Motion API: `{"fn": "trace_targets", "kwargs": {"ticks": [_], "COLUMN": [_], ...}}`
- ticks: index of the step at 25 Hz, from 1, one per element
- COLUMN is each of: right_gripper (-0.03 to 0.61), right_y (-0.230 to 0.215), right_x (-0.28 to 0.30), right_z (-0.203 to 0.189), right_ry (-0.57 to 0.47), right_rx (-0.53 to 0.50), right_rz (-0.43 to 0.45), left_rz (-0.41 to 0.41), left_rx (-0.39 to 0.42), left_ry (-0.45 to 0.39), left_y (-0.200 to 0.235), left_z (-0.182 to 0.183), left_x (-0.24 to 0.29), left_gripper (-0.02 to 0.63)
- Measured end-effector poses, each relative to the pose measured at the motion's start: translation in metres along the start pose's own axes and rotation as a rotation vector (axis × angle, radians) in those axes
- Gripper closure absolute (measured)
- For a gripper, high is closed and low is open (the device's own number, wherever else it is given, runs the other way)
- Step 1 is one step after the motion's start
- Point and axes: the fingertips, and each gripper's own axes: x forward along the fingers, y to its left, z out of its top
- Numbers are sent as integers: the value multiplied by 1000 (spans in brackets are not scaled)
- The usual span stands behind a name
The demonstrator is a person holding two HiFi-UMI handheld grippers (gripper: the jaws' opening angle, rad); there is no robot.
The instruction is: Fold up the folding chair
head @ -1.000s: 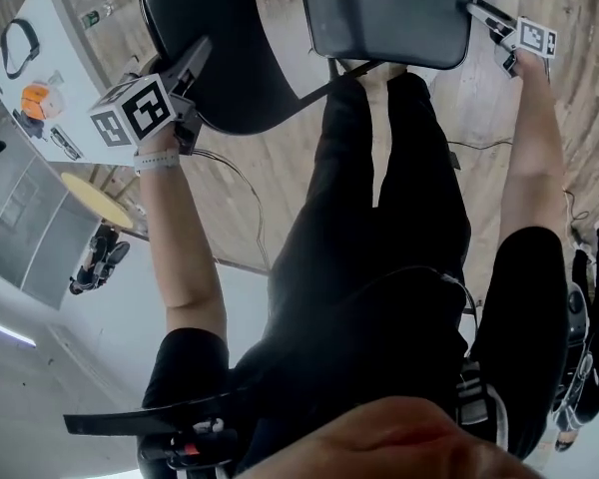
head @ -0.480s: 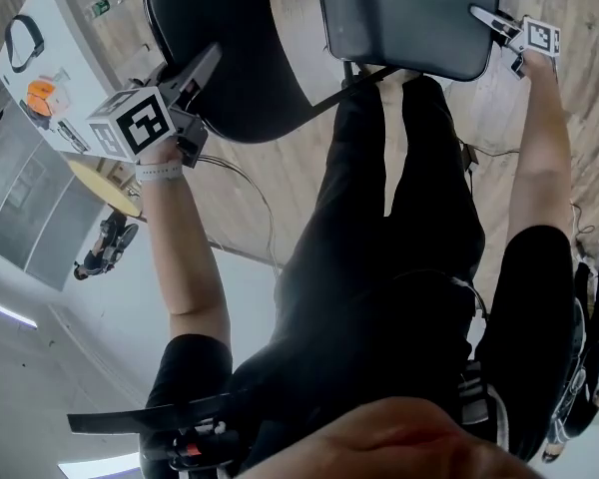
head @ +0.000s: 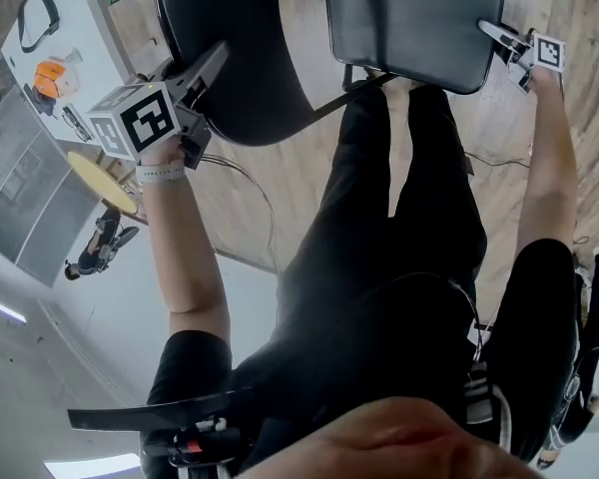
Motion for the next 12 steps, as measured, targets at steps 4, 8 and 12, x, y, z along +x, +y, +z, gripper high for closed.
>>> {"fn": "trace_targets", "kwargs": {"ticks": [4,8,12], "right_gripper": [336,364,391], "right_y": [60,115,157], "right_x": [36,64,94], "right_z": [-7,-19,-26], "right_ry": [77,164,221], "right_rx": [-34,-103,-154], "right_rz": [105,163,183], "left_rz": [11,29,43], "left_rx": [12,17,21], "left_ry": [-6,-11,-24], "left_y": [19,33,46], "left_z": [2,1,4], "left_x": [-34,-63,-87], "left_gripper": [551,551,551]}}
